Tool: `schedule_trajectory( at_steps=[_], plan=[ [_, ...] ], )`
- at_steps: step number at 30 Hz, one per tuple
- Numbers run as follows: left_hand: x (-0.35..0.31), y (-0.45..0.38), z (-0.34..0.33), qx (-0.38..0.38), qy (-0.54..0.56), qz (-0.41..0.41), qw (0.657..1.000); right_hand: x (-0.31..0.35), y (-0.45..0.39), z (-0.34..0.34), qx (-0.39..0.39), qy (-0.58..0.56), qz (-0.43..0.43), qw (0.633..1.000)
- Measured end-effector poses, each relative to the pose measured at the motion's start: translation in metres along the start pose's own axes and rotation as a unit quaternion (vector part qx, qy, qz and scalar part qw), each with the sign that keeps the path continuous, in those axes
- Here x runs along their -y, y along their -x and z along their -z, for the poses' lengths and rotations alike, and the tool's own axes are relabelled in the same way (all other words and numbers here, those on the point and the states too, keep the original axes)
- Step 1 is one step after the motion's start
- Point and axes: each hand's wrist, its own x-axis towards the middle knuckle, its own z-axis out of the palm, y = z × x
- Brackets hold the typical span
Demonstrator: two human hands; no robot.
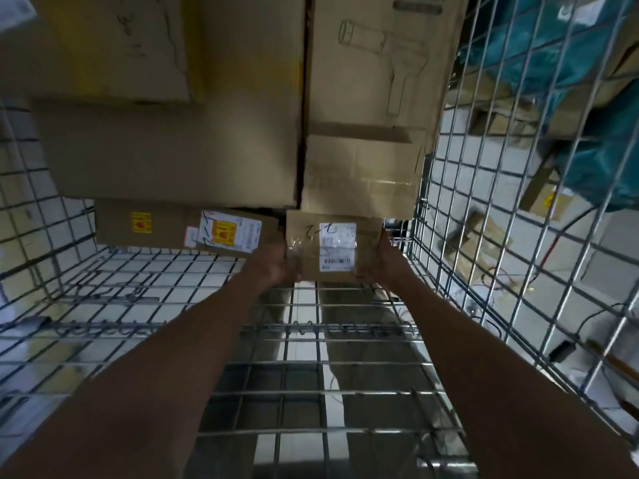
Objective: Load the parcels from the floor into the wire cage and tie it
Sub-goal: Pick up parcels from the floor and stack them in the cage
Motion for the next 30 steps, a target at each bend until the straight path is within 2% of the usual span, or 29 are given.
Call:
schedule_trajectory(
  at_steps=[1,4,6,9,13,18,21,24,26,30],
  plan=[
    [-0.006,0.004,0.001,-0.002,-0.01,0.001,1.0,0.002,-0.001,0.002,0.007,0.004,-0.005,1.0],
    [-0.017,0.014,0.006,0.02,0.057,0.022,0.998,0.018,-0.003,0.011,0.041,-0.02,-0.066,0.997],
    [-0.025,0.026,0.009,0.014,0.065,0.015,0.998,0.033,0.004,0.016,0.054,-0.085,-0.065,0.993],
    [-0.029,0.052,0.019,-0.001,0.106,0.03,0.994,0.037,0.013,0.02,0.056,-0.113,-0.067,0.99],
    [-0.042,0.097,0.041,0.015,0.115,0.035,0.993,0.077,0.055,0.037,0.095,-0.037,-0.067,0.993],
    [-0.058,0.157,0.067,0.069,0.071,0.027,0.995,0.122,0.11,0.054,0.116,0.013,-0.086,0.989],
    [-0.064,0.173,0.094,0.075,0.069,0.031,0.994,0.146,0.131,0.06,0.117,-0.005,-0.082,0.99],
    [-0.069,0.171,0.122,0.011,0.125,0.015,0.992,0.163,0.127,0.065,0.067,-0.038,-0.046,0.996],
    [-0.077,0.168,0.138,-0.037,0.168,-0.009,0.985,0.173,0.118,0.067,0.0,-0.046,-0.036,0.998],
    [-0.1,0.175,0.154,-0.127,0.174,-0.051,0.975,0.195,0.111,0.07,-0.12,-0.104,0.004,0.987]
  ],
)
